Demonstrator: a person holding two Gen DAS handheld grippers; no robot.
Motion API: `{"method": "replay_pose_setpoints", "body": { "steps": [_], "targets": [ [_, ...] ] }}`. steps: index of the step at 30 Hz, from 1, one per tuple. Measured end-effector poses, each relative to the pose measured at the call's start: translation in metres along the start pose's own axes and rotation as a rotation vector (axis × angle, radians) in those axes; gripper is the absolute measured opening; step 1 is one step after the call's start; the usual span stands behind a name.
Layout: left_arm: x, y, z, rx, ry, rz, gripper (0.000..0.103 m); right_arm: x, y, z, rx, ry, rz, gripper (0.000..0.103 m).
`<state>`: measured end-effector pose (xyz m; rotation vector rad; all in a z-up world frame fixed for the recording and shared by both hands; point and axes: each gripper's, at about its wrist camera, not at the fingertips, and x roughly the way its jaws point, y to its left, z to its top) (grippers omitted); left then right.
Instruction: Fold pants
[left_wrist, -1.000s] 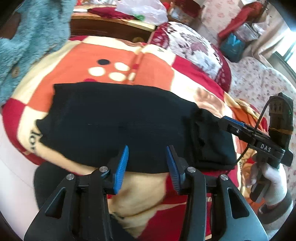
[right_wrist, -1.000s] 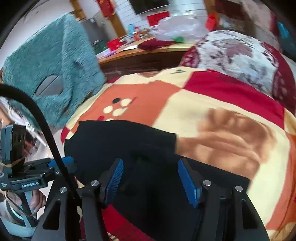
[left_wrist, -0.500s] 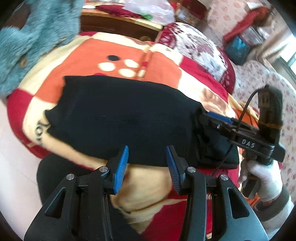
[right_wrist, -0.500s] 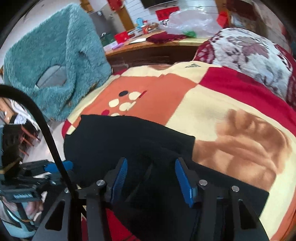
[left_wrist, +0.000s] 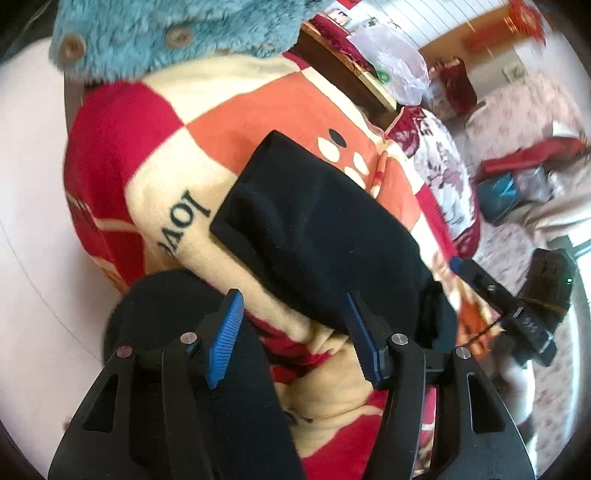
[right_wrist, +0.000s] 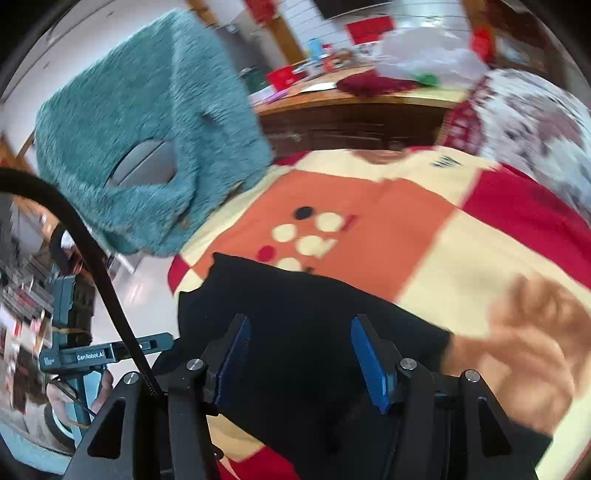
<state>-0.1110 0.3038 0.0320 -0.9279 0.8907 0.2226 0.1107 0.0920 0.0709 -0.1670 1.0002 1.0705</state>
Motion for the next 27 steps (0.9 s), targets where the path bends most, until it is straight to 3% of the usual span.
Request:
{"method": "replay_pose_setpoints", "body": {
  "steps": [3, 18, 24, 27],
  "targets": [
    [0.005, -0.002, 0.0, 0.005, -0.007, 0.024, 0.056, 0.018, 0.014, 0.011, -0.054, 0.042, -0.002, 0.055],
    [0.019, -0.004, -0.004, -0.045, 0.018, -0.031, 0.062, 0.062, 0.05, 0.042, -0.198, 0.121, 0.051, 0.055],
    [0.021, -0.004, -0.006, -0.1, 0.046, -0.094, 0.062, 0.09, 0.063, 0.061, -0.307, 0.217, 0.089, 0.056],
    [0.021, -0.008, -0.007, -0.079, 0.034, -0.083, 0.063, 0.103, 0.069, 0.07, -0.358, 0.255, 0.104, 0.056]
  ]
}}
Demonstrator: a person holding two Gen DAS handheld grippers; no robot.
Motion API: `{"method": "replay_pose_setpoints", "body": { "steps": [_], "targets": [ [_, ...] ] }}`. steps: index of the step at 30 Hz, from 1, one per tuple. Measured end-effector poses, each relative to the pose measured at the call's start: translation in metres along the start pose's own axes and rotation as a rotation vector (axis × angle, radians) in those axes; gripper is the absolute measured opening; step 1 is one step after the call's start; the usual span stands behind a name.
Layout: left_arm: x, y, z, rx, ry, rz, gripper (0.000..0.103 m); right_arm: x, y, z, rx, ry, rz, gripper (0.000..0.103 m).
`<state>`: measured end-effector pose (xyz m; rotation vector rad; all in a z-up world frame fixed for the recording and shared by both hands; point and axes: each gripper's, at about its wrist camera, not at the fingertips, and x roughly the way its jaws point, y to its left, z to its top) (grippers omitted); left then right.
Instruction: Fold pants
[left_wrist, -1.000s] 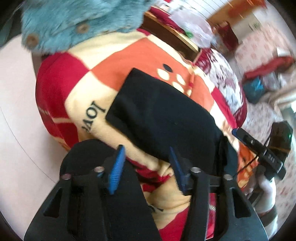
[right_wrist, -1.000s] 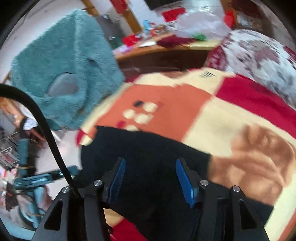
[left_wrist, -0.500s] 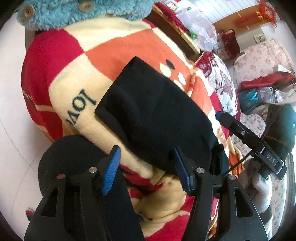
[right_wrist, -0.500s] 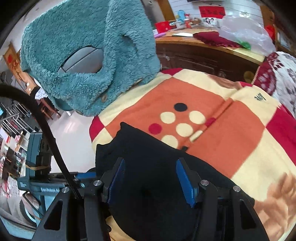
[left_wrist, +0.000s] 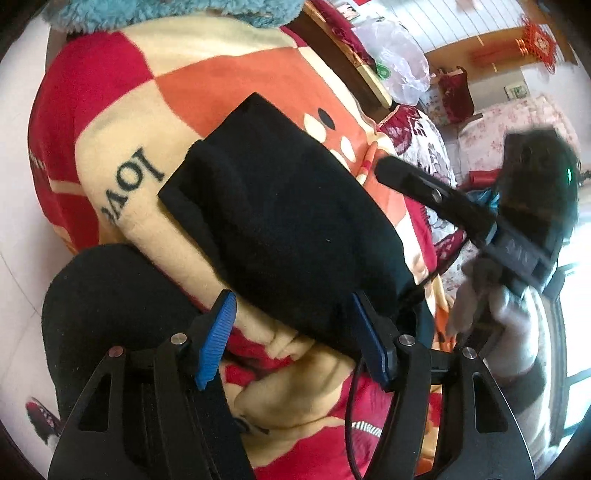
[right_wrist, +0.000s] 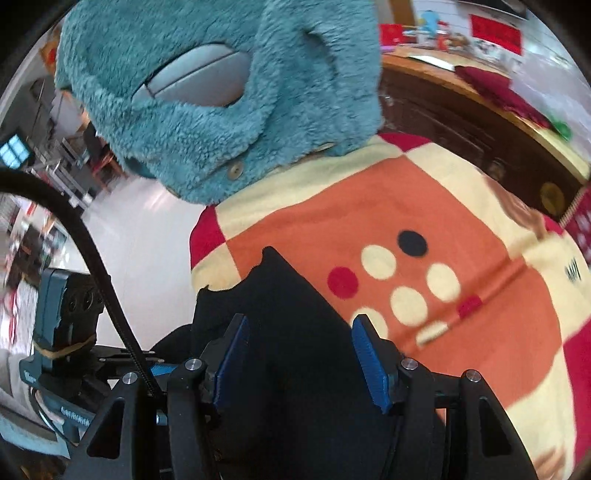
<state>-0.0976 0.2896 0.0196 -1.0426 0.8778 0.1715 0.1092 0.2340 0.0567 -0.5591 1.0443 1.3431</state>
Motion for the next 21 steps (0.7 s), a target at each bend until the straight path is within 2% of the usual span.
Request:
{"method": "replay_pose_setpoints", "body": {
  "steps": [5, 9, 14, 18, 19, 21],
  "targets": [
    [0.0, 0.004, 0.004, -0.06, 0.01, -0.034, 0.062, 0.018, 0.002, 0.02, -0.045, 0.039, 0.049, 0.056],
    [-0.001, 0.007, 0.006, -0.064, 0.019, -0.053, 0.062, 0.037, 0.007, 0.034, -0.111, 0.087, 0.064, 0.057],
    [-0.005, 0.013, 0.006, -0.067, 0.01, -0.078, 0.063, 0.074, 0.012, 0.046, -0.171, 0.185, 0.088, 0.059],
    [-0.007, 0.015, 0.006, -0.06, 0.007, -0.09, 0.063, 0.1, 0.011, 0.049, -0.165, 0.256, 0.132, 0.06],
    [-0.007, 0.015, 0.006, -0.054, 0.009, -0.091, 0.063, 0.099, 0.012, 0.05, -0.175, 0.23, 0.157, 0.056],
    [-0.008, 0.015, 0.006, -0.049, 0.01, -0.09, 0.063, 0.102, 0.012, 0.051, -0.174, 0.237, 0.163, 0.036]
  ]
}}
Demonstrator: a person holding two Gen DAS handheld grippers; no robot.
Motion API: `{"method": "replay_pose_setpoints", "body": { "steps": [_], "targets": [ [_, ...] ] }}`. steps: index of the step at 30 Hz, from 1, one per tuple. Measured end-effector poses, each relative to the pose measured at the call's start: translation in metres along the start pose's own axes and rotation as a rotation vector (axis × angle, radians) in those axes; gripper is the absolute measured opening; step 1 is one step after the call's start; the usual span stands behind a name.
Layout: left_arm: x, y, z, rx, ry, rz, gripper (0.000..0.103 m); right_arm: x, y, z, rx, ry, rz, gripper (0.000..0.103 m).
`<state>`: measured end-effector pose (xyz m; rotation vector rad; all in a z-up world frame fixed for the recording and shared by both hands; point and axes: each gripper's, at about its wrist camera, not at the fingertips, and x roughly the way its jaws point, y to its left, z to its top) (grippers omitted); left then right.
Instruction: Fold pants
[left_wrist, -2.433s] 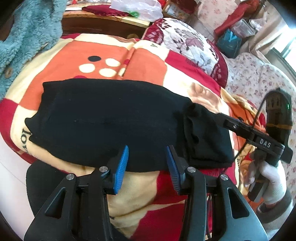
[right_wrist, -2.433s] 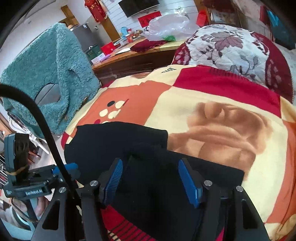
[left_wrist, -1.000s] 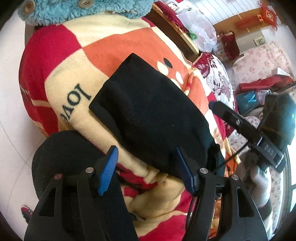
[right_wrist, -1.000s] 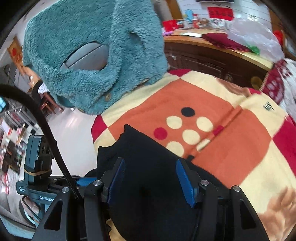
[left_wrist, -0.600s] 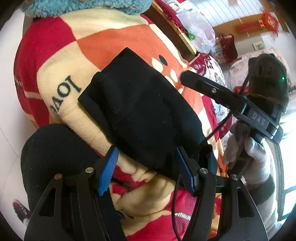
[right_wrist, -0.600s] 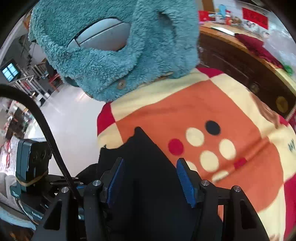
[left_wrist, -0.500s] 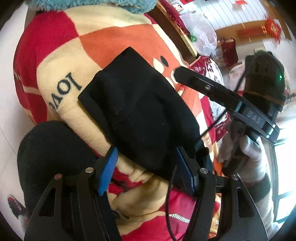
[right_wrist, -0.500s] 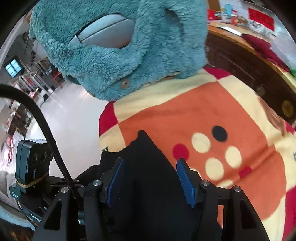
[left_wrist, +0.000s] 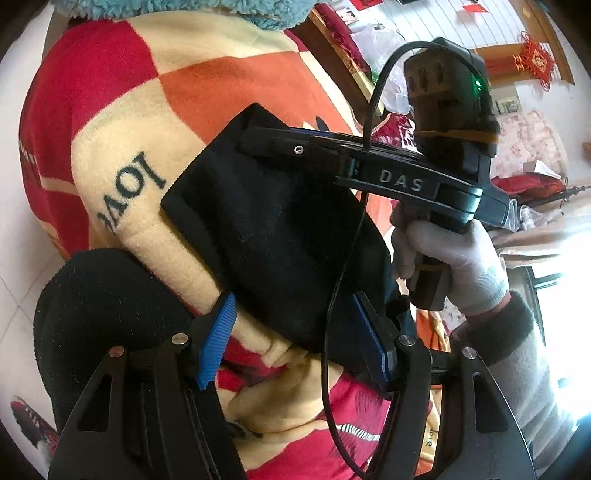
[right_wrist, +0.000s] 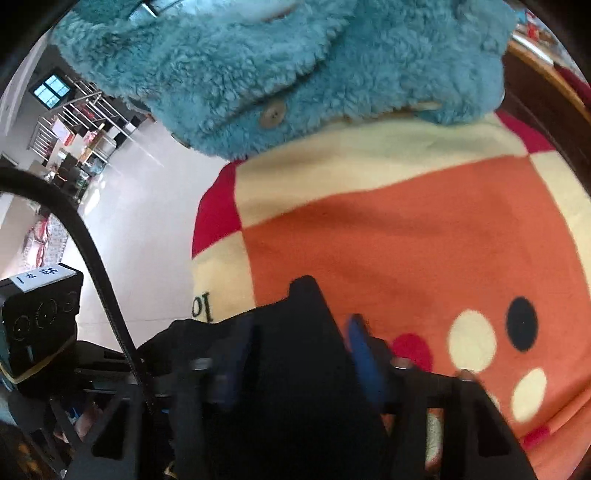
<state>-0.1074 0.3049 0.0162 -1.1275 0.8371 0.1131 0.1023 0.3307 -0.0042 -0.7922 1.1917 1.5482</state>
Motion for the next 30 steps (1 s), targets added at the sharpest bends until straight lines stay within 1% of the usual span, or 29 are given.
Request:
{"method": "replay_pose_setpoints", "body": {
  "steps": [2, 3, 7, 10, 13, 16, 20, 21, 22, 23, 26, 30],
  "targets": [
    [0.0, -0.001, 0.002, 0.01, -0.001, 0.01, 0.063, -0.003, 0.003, -0.002, -0.025, -0.012, -0.011, 0.021],
    [-0.003, -0.002, 0.003, 0.018, -0.01, 0.024, 0.063, -0.005, 0.004, -0.004, -0.032, -0.021, -0.013, 0.016],
    [-0.012, 0.001, 0.007, 0.055, -0.059, 0.089, 0.063, -0.036, 0.013, -0.011, -0.041, -0.129, 0.006, 0.015],
    [-0.015, 0.004, 0.012, 0.084, -0.08, 0.107, 0.063, -0.057, 0.015, -0.014, -0.022, -0.188, 0.029, 0.015],
    [-0.013, 0.002, 0.015, 0.134, -0.088, 0.103, 0.063, -0.066, 0.012, -0.012, -0.002, -0.211, 0.041, 0.015],
    [-0.006, -0.005, 0.019, 0.191, -0.103, 0.1, 0.063, -0.066, 0.012, -0.011, -0.002, -0.209, 0.042, 0.015],
    [0.003, -0.006, 0.027, 0.205, -0.099, 0.08, 0.062, -0.06, 0.013, -0.011, -0.004, -0.201, 0.04, 0.015],
    [0.003, -0.006, 0.028, 0.209, -0.1, 0.072, 0.06, -0.06, 0.012, -0.011, 0.0, -0.203, 0.04, 0.015],
    [0.0, -0.006, 0.03, 0.211, -0.12, 0.057, 0.046, -0.063, 0.013, -0.013, 0.003, -0.206, 0.041, 0.015],
    [0.0, -0.008, 0.031, 0.218, -0.131, 0.054, 0.036, -0.063, 0.012, -0.011, 0.005, -0.211, 0.042, 0.015],
    [-0.008, -0.02, 0.031, 0.261, -0.169, 0.051, 0.027, -0.074, 0.014, -0.015, 0.006, -0.23, 0.039, 0.015],
    [-0.026, -0.048, 0.024, 0.323, -0.229, 0.044, 0.021, -0.094, 0.019, -0.023, 0.016, -0.282, 0.03, 0.015]
  ]
}}
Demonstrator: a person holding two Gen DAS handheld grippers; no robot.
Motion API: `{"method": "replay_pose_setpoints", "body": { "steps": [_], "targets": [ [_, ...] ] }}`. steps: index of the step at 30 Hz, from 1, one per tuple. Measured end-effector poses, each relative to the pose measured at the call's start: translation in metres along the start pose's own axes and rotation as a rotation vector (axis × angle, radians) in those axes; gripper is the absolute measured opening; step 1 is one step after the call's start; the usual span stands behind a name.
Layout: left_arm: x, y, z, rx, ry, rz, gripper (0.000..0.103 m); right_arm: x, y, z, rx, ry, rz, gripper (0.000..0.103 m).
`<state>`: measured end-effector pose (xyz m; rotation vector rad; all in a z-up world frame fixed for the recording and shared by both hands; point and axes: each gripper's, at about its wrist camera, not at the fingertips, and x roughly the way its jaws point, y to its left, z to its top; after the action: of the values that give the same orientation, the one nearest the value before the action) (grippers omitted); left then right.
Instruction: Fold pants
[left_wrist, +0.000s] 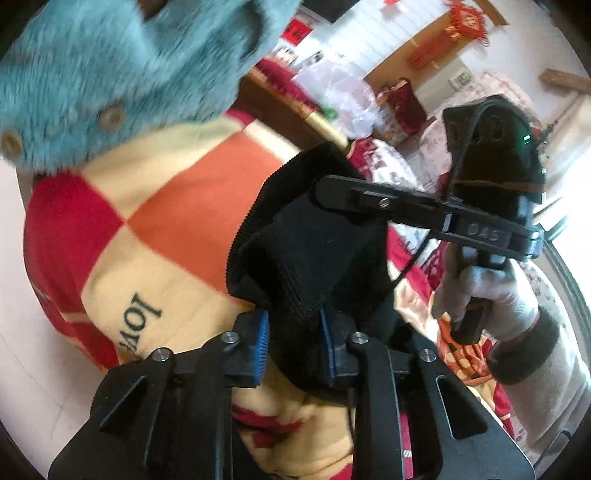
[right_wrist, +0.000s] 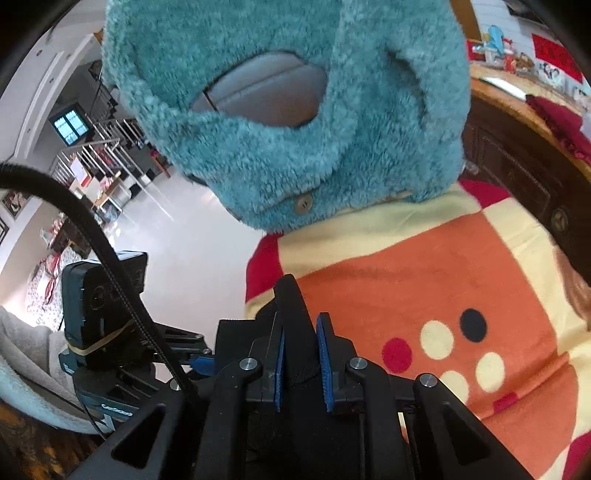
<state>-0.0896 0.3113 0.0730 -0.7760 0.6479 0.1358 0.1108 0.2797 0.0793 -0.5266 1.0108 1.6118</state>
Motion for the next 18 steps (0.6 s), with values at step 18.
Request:
{"method": "replay_pose_setpoints", "body": {
  "steps": [18],
  "targets": [
    [0.008, -0.203, -0.031, 0.577, -0.073, -0.065, 0.018, -0.187, 0.015, -0.095, 0.157, -0.337, -0.152, 0.015]
  ]
}}
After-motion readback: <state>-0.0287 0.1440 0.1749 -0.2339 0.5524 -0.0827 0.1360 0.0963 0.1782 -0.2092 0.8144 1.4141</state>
